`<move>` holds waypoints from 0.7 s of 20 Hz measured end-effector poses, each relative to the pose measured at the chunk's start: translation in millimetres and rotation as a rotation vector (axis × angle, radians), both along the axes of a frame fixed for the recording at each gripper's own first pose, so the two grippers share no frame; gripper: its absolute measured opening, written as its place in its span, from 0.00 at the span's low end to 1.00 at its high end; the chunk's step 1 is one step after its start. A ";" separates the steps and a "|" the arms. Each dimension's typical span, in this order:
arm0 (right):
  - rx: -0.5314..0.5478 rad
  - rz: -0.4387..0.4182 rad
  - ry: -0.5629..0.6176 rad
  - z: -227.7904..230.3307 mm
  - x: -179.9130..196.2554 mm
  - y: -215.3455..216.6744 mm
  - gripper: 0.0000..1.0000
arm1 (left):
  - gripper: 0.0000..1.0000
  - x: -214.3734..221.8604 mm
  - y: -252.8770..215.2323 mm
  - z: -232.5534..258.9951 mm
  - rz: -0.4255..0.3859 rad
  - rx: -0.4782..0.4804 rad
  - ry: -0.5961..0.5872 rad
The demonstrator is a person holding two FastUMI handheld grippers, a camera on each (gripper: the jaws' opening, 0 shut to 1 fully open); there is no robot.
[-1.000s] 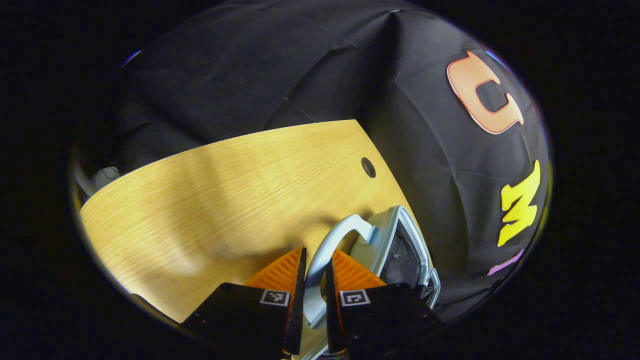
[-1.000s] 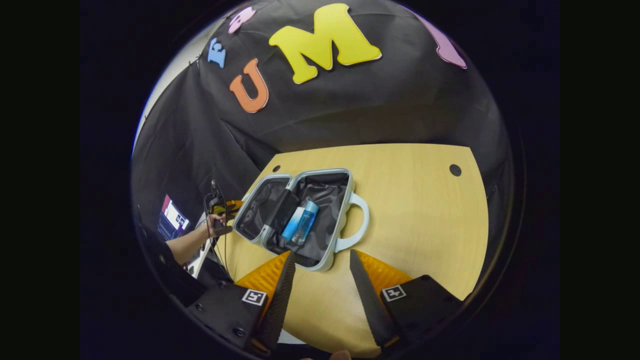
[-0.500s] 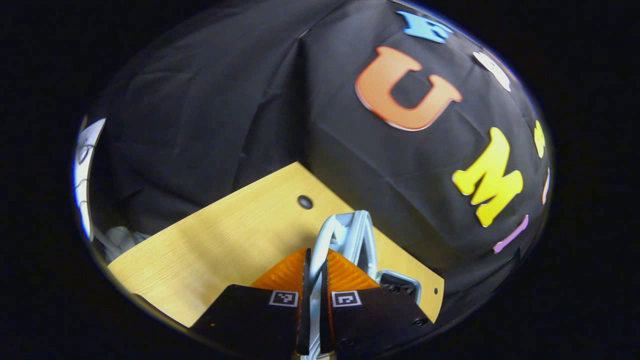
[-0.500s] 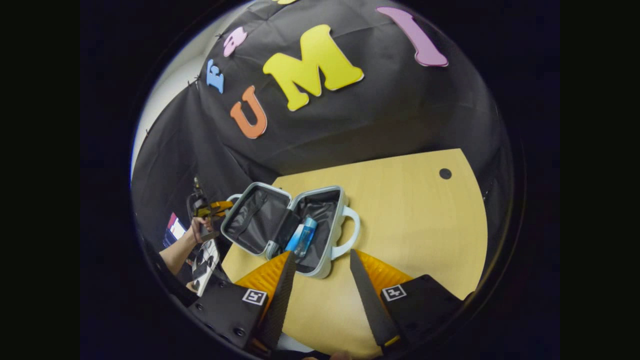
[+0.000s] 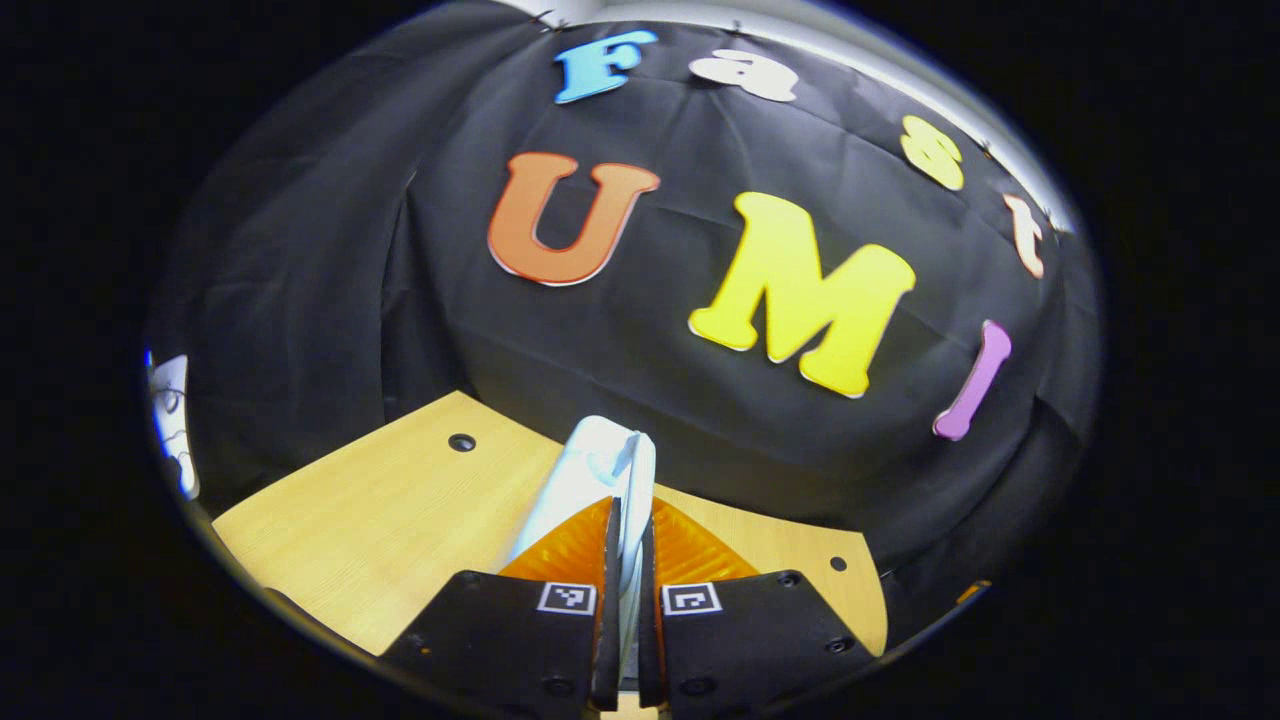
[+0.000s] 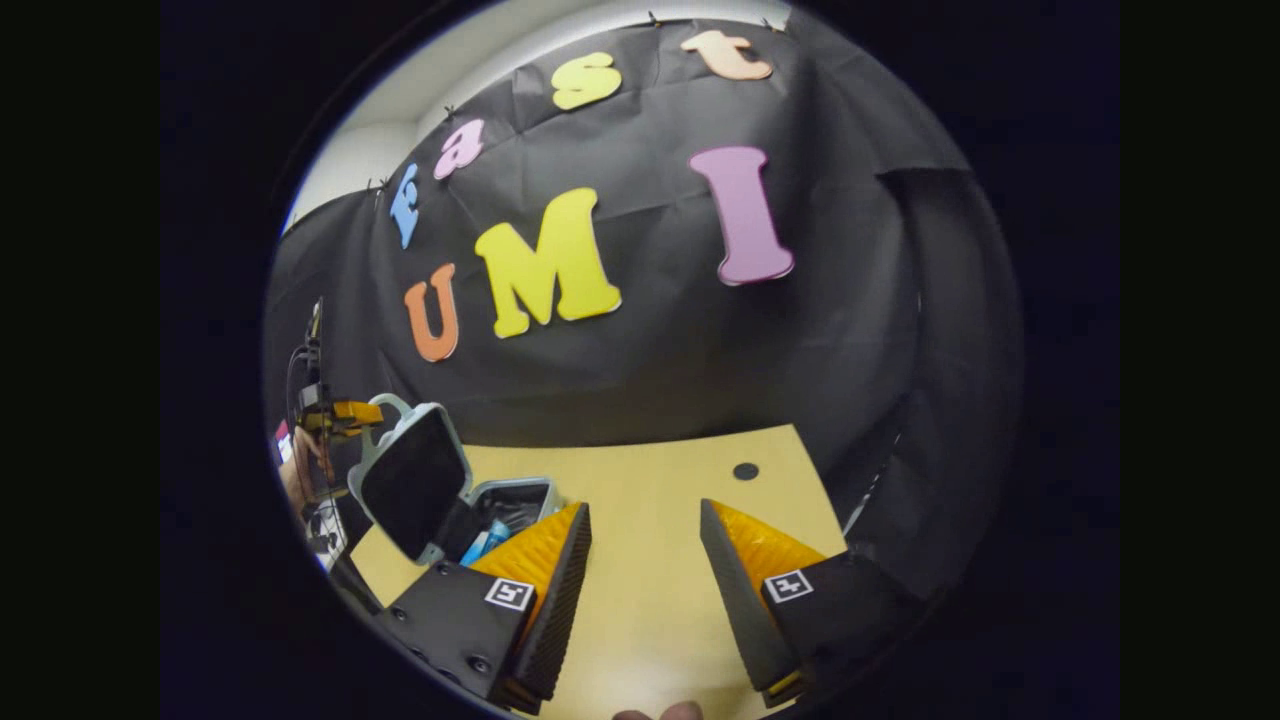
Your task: First open the suitcase, pack the skin care products into it, and then close the suitcase.
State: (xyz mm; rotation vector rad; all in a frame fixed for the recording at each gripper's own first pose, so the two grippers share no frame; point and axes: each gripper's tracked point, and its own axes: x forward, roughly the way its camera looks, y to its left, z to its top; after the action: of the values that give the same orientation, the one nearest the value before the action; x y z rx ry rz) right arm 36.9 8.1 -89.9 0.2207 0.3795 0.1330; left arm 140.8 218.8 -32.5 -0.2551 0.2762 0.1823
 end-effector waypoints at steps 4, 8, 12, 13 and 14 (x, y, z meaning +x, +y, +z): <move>-0.021 -0.051 0.010 -3.3 -18.5 -34.2 0.65 | 0.10 7.2 -67.8 -24.0 -0.012 0.093 -0.005; -0.074 -0.102 0.044 -4.6 -35.7 -72.9 0.65 | 0.11 27.6 -126.8 -64.2 -0.062 0.160 0.032; -0.133 -0.142 0.060 -2.3 -44.4 -102.8 0.66 | 0.10 43.9 -176.6 -123.8 -0.136 0.191 0.094; -0.140 -0.148 0.067 -2.9 -46.4 -107.2 0.65 | 0.10 46.2 -182.2 -136.0 -0.143 0.193 0.108; -0.144 -0.151 0.075 -4.1 -47.8 -109.1 0.66 | 0.11 49.0 -187.1 -147.1 -0.147 0.192 0.122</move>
State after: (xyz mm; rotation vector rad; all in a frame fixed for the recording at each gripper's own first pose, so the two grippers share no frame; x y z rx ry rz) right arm -10.8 -101.0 -94.0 0.1112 0.4436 -0.0509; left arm 189.8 31.8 -179.6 -0.0324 0.3942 0.0777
